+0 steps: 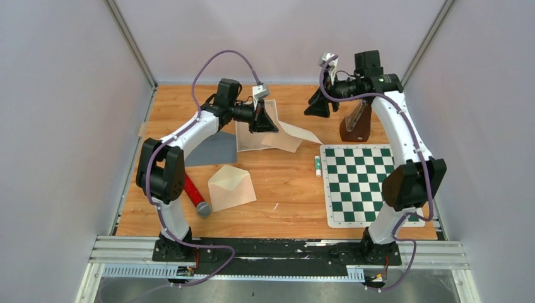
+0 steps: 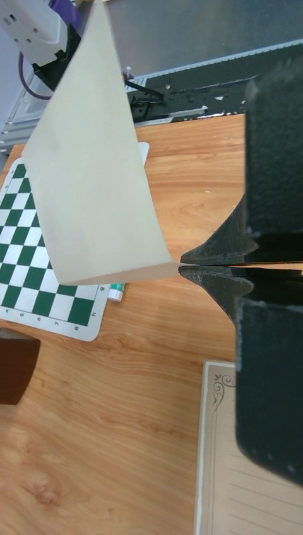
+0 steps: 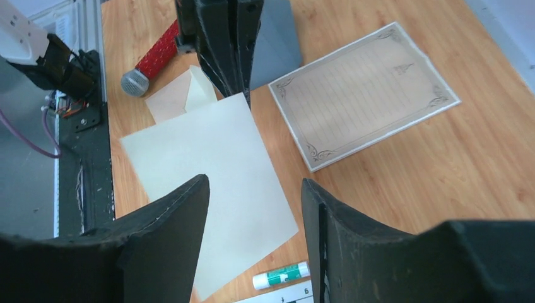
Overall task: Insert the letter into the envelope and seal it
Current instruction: Fold the letter.
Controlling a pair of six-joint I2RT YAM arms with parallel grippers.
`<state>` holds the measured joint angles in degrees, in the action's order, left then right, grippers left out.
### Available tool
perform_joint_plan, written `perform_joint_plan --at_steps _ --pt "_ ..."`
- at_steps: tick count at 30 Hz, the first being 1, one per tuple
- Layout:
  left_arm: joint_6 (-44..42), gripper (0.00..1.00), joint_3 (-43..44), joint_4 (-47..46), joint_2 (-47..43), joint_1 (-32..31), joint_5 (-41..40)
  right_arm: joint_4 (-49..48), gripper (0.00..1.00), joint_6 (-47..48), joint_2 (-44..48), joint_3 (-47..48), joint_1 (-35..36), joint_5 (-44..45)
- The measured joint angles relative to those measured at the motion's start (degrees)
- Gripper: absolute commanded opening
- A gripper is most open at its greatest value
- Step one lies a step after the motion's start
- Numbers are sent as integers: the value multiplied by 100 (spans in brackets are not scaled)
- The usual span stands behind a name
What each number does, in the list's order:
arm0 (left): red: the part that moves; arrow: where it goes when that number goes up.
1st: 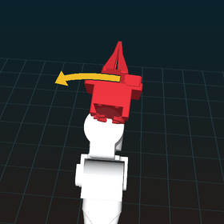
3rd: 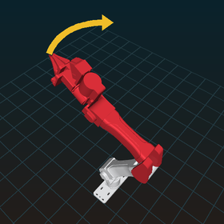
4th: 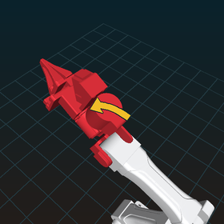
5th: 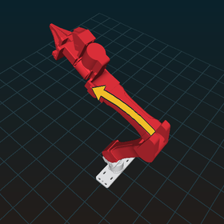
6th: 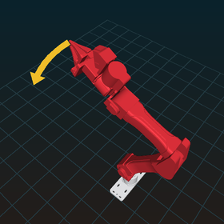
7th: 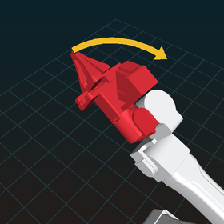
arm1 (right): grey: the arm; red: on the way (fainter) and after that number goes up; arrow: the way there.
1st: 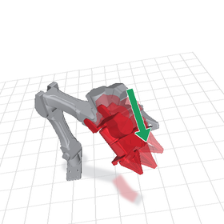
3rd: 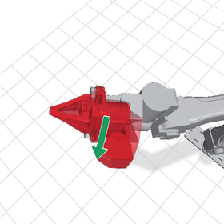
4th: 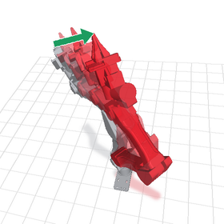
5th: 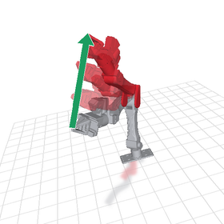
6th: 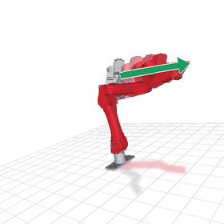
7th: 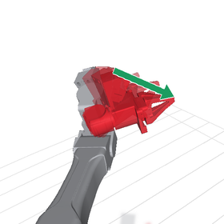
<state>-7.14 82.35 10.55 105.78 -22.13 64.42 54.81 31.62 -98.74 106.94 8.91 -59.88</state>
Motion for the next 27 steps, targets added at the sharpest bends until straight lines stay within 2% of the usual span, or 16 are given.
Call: perform_joint_plan --at_steps 6,12,17,21,22,24,25,26,27 --pt "-557 0 157 470 -356 -151 -20 444 59 767 -573 -87 378 -111" --pt "-754 0 186 525 -636 -184 -22 715 53 1357 -535 -544 695 -116" --pt "-968 0 269 710 -645 -186 -26 817 40 1545 -509 -678 741 -116" --pt "-1023 1 306 826 -645 -186 -37 837 25 1576 -507 -680 743 -116" --pt "-1029 2 319 846 -645 -186 -46 837 21 1582 -507 -682 743 -116" --pt "-1036 17 348 857 -645 -190 -55 837 14 1589 -498 -688 743 -116" --pt "-1040 28 354 857 -645 -190 -66 833 13 1591 -485 -710 743 -118" --pt "-1058 32 365 868 -645 -188 -92 835 11 1596 -466 -741 743 -116" --pt "-1132 41 378 925 -645 -188 -133 844 10 1593 -435 -789 748 -114"
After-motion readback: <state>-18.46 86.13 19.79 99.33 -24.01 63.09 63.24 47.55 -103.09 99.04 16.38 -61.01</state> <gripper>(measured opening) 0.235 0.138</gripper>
